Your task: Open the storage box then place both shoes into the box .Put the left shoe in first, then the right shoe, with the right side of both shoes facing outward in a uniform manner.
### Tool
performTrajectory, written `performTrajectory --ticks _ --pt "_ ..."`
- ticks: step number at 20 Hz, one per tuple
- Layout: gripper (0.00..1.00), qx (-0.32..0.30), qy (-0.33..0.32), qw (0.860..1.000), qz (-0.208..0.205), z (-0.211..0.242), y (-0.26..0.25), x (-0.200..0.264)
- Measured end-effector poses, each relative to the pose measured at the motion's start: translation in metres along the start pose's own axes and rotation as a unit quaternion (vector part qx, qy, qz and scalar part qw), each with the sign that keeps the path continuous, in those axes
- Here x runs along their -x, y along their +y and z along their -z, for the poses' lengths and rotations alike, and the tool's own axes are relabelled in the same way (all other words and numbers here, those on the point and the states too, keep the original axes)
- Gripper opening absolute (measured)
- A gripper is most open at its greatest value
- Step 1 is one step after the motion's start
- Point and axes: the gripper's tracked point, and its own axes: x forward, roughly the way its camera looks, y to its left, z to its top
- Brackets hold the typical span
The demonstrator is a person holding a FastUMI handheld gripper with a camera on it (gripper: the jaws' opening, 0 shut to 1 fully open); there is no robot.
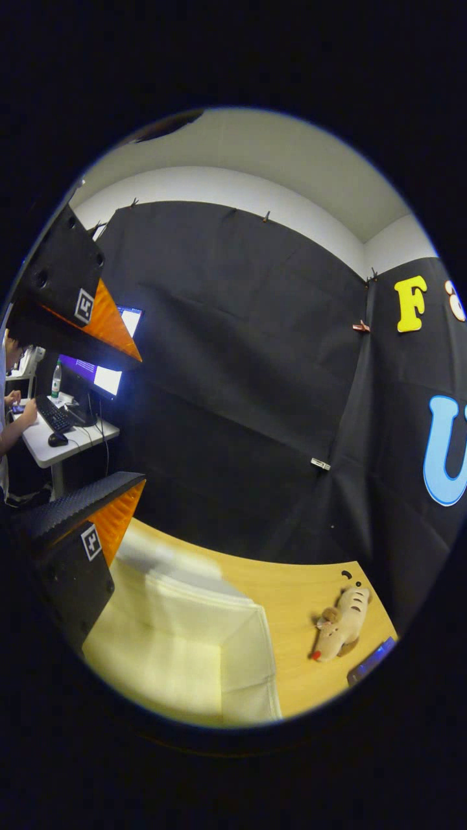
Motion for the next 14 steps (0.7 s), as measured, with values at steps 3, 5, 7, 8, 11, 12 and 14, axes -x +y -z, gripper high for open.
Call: performTrajectory --ticks 3,5,7,8,11,12,14 --pt "0.95 0.026 -0.002 0.999 0.035 0.000 -0.009 0.029" --pt "0.95 0.049 -0.018 0.997 0.060 -0.004 -0.013 0.054" --pt "0.96 0.076 -0.043 0.991 0.100 -0.012 -0.023 0.082" --pt "0.95 0.089 -0.059 0.986 0.126 -0.019 -0.031 0.097" --pt "0.96 0.112 -0.104 0.969 0.194 -0.038 -0.050 0.152" --pt "0.96 0.116 -0.119 0.962 0.216 -0.046 -0.056 0.173" --pt "0.96 0.122 -0.149 0.946 0.261 -0.061 -0.069 0.213"
